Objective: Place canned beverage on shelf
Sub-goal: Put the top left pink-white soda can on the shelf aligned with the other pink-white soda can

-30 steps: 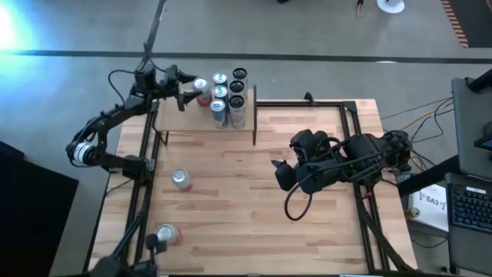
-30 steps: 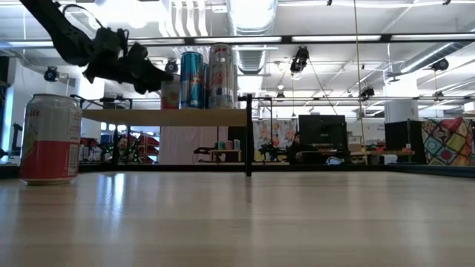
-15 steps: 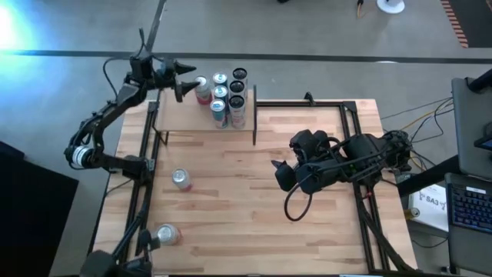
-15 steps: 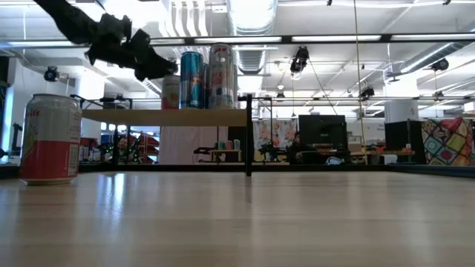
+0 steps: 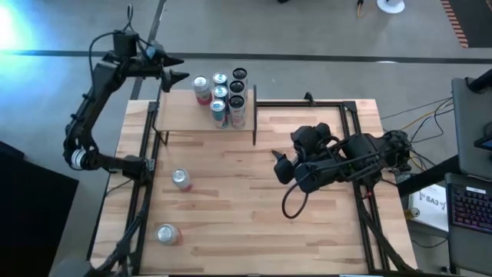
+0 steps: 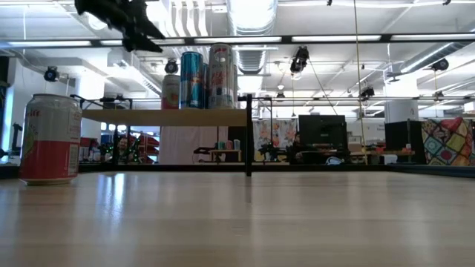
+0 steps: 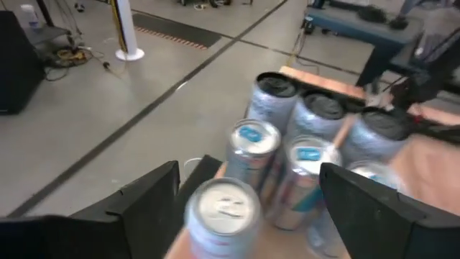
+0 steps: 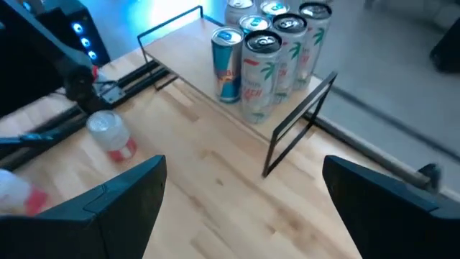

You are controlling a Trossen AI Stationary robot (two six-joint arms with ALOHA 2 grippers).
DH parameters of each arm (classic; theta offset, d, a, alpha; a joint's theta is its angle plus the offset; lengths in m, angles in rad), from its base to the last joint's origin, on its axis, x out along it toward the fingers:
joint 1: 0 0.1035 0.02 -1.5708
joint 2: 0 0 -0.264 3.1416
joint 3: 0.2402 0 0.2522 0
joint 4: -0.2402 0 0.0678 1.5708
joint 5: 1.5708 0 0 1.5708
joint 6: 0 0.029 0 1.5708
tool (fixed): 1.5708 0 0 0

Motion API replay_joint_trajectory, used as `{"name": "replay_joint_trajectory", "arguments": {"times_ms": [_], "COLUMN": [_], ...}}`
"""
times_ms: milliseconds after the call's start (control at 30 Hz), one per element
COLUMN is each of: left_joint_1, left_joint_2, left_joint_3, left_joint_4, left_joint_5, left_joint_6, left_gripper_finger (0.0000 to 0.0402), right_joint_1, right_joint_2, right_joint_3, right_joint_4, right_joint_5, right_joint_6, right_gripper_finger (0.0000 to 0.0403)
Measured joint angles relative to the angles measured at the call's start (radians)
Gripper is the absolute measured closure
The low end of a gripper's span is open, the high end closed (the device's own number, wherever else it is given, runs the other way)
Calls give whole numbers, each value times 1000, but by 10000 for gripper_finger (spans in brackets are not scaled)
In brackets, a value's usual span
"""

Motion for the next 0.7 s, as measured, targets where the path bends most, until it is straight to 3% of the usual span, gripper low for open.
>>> {"name": "replay_joint_trajectory", "arguments": {"times_ms": [300,700], "left_joint_1": [-197,-585], "left_joint_2": [-143,-513], "left_joint_3": [-115,-351], "left_joint_4": [-46,-86], "left_joint_5": [-6,-248], "left_joint_6": [-102,-472], "left_gripper_finger": [139,170], "right_joint_1": [-70,-195], "right_joint_2": [0,-1], "right_joint_3": [-158,-440], "right_joint_4": [32,554], "right_joint_5": [7,-399], "right_joint_6": [-28,-323], "right_gripper_finger": [40,40]}}
